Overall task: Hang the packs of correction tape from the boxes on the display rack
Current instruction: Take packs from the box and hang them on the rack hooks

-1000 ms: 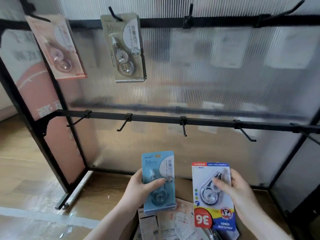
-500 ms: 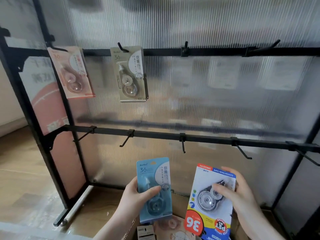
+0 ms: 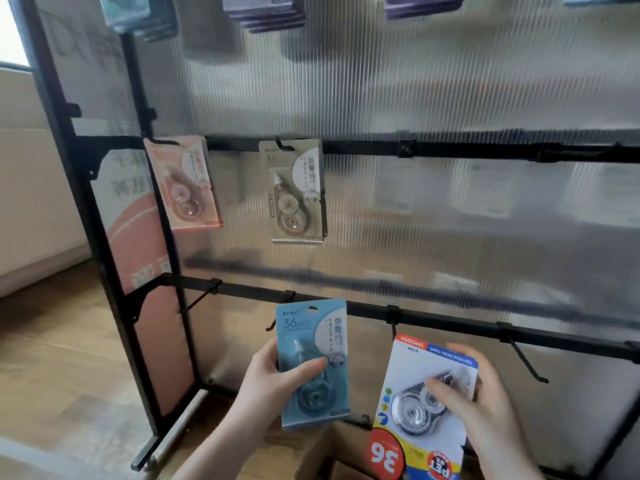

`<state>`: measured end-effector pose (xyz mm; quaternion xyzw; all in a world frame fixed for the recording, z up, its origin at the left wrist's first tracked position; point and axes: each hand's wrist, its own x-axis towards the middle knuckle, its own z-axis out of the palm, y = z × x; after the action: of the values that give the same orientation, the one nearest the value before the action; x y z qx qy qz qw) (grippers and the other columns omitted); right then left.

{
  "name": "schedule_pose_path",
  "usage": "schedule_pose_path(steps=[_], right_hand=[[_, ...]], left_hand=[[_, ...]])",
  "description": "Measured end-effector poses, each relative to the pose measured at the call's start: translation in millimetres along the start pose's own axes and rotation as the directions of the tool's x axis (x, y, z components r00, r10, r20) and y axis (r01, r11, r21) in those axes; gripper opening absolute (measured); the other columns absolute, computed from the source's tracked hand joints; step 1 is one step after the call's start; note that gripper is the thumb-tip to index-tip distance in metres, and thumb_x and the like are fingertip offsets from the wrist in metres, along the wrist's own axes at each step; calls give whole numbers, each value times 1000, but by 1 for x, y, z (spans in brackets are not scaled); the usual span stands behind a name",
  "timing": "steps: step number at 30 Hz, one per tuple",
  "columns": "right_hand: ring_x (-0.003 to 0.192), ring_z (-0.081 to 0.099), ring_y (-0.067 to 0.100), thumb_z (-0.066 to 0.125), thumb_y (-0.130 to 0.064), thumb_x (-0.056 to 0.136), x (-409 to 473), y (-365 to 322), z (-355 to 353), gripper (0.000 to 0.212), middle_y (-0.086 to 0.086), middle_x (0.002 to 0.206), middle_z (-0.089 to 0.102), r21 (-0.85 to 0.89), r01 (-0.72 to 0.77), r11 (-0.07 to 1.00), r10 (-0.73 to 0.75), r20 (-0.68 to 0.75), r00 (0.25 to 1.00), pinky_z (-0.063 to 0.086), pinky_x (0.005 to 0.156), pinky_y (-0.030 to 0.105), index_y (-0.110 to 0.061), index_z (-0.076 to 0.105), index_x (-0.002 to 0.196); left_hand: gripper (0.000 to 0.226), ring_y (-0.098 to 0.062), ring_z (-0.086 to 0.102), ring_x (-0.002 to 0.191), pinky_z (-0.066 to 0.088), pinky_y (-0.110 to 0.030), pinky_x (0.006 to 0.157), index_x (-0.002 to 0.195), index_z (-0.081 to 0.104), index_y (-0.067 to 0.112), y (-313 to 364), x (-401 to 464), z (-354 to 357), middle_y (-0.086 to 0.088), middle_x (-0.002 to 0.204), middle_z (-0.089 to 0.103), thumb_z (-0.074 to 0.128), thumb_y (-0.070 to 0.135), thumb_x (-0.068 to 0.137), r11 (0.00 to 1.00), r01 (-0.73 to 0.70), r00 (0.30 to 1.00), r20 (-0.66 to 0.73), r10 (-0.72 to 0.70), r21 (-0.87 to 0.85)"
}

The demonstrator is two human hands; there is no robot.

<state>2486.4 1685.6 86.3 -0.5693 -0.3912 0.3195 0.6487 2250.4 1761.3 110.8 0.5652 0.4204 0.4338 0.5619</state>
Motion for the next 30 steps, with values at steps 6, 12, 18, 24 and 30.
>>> schedule_pose_path(steps=[6,12,18,24,30], right_hand=[[75,62,0,74,16,64,16,-87,21,53,-11,83,68,-122,4,993,-4,-4,1000,44,65,6,-24,61,96],[66,59,-15,93,-3,36,43,-202,45,68,-2,79,66,-165,-80,983,92,67,994,42,63,0,-4,61,97],[78,59,-9,73,13,64,31,-323,68,50,-9,82,68,-197,-48,979,55,31,998,41,67,0,-25,58,94],[82,59,-11,75,7,65,25,-401,43,55,-27,88,64,-216,-74,974,65,-45,997,43,70,4,-36,56,94],[76,63,2,73,7,70,22,-448,2,49,-7,81,69,-187,-115,976,91,-130,987,45,63,8,-34,57,93]], left_hand=[[53,-24,71,82,56,-32,65,101,62,10,95,7,-16,-6,90,73,88,24,57,998,55,998,-14,-56,-35],[62,-27,70,85,55,-32,68,102,65,11,210,6,-35,-11,91,73,81,31,45,996,88,996,8,-88,-29],[57,-31,70,81,55,-29,60,104,61,3,327,-5,-35,-16,90,72,81,11,51,989,126,992,6,-126,-77],[63,-30,70,81,56,-30,63,102,62,5,413,-11,-4,-13,89,73,83,22,46,993,114,993,39,-113,-21],[31,-28,70,79,58,-32,64,98,63,7,464,-16,33,-11,87,73,73,-5,71,995,96,995,32,-95,-17]])
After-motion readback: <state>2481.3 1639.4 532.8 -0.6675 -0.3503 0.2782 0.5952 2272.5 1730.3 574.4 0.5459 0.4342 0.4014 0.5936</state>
